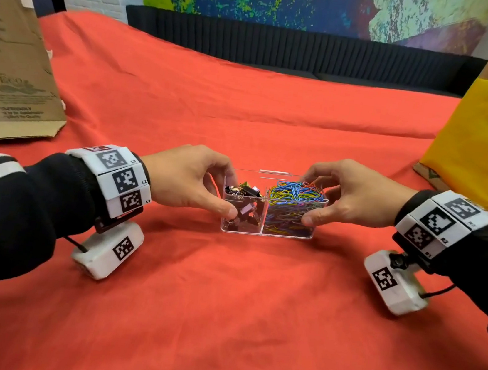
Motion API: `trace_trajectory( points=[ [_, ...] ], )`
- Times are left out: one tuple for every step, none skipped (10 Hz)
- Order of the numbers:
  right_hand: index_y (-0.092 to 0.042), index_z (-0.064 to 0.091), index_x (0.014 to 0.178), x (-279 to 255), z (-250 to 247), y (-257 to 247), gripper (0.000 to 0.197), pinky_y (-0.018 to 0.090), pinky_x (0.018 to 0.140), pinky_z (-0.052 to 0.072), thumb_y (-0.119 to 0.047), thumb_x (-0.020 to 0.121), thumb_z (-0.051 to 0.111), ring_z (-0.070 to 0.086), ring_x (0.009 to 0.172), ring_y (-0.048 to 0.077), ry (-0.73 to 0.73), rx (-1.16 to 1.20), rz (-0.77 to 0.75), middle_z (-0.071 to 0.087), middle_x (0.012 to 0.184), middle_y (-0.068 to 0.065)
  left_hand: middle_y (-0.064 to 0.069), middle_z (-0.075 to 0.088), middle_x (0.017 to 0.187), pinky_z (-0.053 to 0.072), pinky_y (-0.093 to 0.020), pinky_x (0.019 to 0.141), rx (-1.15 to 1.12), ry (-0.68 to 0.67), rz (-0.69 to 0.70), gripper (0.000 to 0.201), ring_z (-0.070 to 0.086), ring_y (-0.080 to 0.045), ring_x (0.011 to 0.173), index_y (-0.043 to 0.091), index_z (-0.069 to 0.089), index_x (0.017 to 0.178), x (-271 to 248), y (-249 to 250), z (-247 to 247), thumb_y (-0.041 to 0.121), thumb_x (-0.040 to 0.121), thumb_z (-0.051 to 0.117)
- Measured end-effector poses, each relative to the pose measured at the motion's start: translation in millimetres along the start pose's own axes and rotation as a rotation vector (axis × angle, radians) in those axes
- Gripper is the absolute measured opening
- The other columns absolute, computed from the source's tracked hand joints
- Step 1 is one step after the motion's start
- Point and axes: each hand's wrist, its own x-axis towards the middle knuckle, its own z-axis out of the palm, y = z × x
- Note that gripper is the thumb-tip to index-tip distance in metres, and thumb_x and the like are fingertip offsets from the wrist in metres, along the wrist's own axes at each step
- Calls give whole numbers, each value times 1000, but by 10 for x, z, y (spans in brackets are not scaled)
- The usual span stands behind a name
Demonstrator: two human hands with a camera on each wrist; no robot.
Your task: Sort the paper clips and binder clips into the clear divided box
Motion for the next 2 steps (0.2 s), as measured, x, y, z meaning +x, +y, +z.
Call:
trace_trajectory(
  points=[
    [-25, 63, 111, 22, 6, 22, 55, 46, 71, 59, -27, 64, 92, 67, 68, 23, 8, -47, -14, 71, 100, 1, 12, 68, 78, 57, -32, 75, 1, -6, -5, 42, 70, -7, 74, 26, 65, 98, -2, 29, 1, 41, 65, 86],
    [-28, 50, 130, -34, 2, 74, 79, 39, 72, 60, -30, 64, 92, 72, 70, 17, 58, -25, 26, 63, 116, -2, 12, 65, 90, 58, -33, 79, -14, 23, -46, 55, 70, -8, 80, 27, 60, 108, -37, 0, 16, 42, 63, 86]
  ],
)
